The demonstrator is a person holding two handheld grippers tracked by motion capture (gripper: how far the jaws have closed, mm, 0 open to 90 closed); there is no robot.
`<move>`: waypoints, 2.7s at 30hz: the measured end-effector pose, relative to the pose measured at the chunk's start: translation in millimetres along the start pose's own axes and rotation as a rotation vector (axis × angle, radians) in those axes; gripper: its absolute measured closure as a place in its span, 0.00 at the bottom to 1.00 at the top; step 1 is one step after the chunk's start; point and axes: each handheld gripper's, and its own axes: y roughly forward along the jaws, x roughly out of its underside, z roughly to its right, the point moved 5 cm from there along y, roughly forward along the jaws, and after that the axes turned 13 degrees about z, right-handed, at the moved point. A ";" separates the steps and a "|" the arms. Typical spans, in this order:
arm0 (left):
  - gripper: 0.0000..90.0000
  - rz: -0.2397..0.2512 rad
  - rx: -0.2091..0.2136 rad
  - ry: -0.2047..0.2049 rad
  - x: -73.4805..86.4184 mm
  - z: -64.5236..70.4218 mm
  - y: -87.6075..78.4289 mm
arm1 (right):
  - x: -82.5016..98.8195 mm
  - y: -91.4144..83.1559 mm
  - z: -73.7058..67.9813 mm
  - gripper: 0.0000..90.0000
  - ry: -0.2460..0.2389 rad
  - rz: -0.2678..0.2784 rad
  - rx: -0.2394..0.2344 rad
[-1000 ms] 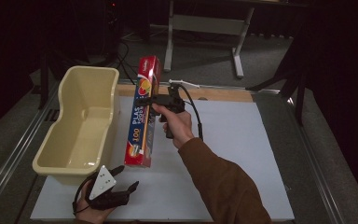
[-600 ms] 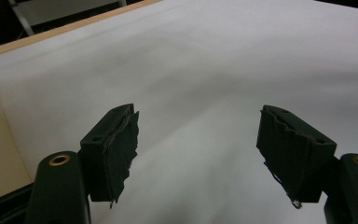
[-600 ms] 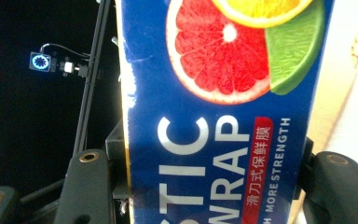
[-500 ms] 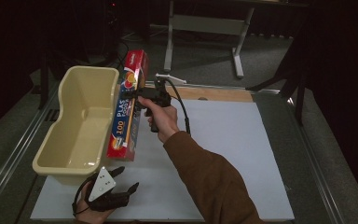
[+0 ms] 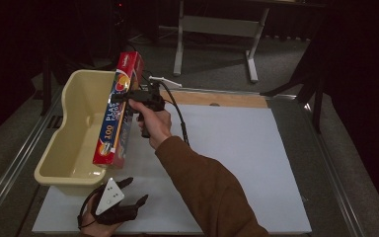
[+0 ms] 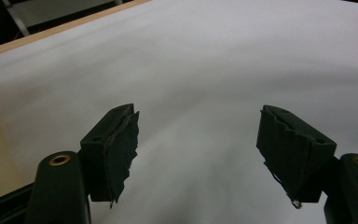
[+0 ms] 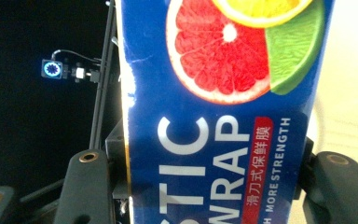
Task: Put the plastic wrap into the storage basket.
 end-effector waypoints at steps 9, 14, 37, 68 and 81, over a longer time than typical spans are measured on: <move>0.32 0.005 -0.003 -0.007 -0.3 -1.4 -1.8 | 9.7 25.0 -7.5 0.44 0.001 -0.006 -0.005; 0.32 0.012 -0.007 -0.018 -0.5 -3.1 -3.2 | 13.6 37.7 -4.8 0.44 -0.009 -0.016 0.011; 0.32 0.017 -0.014 -0.035 0.0 -6.4 -4.4 | 24.4 60.9 9.6 0.44 -0.018 -0.010 0.091; 0.31 0.024 -0.023 -0.055 -0.2 -9.5 -5.0 | 40.1 69.1 17.0 0.39 -0.058 -0.038 0.342; 0.31 0.029 -0.029 -0.058 -0.9 -9.9 -6.0 | 40.7 66.5 13.5 0.30 -0.074 -0.029 0.364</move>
